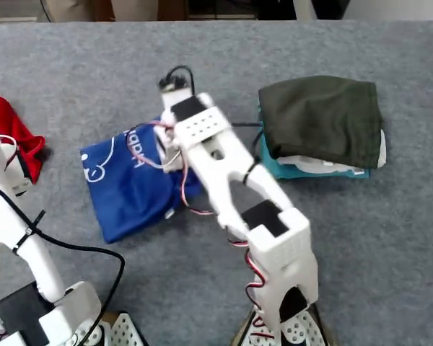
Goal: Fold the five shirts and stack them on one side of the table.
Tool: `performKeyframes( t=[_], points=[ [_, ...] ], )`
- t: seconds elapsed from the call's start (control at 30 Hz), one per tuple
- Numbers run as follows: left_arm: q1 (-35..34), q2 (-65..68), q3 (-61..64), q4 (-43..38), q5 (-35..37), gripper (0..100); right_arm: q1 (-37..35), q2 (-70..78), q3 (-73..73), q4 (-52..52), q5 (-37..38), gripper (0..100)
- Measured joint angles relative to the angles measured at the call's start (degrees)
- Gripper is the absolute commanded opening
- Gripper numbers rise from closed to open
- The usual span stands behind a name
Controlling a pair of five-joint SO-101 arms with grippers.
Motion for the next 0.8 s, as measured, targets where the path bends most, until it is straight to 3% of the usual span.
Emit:
performKeyframes(
  t=[0.23, 0.57, 0.8],
  points=[
    [-0.9, 0.0, 0.0, 0.0, 0.0, 2, 10.6, -5.6, -9.3, 6.4, 11.4, 0.1],
    [-0.9, 0.0, 0.0, 0.0, 0.0, 2, 37.3, -5.9, -18.3, 6.8, 33.4, 0.1],
    [0.1, 0.0, 0.0, 0.0, 0.0, 2, 52.0, -5.9, -18.4, 3.4, 41.1, 0.1]
  ],
)
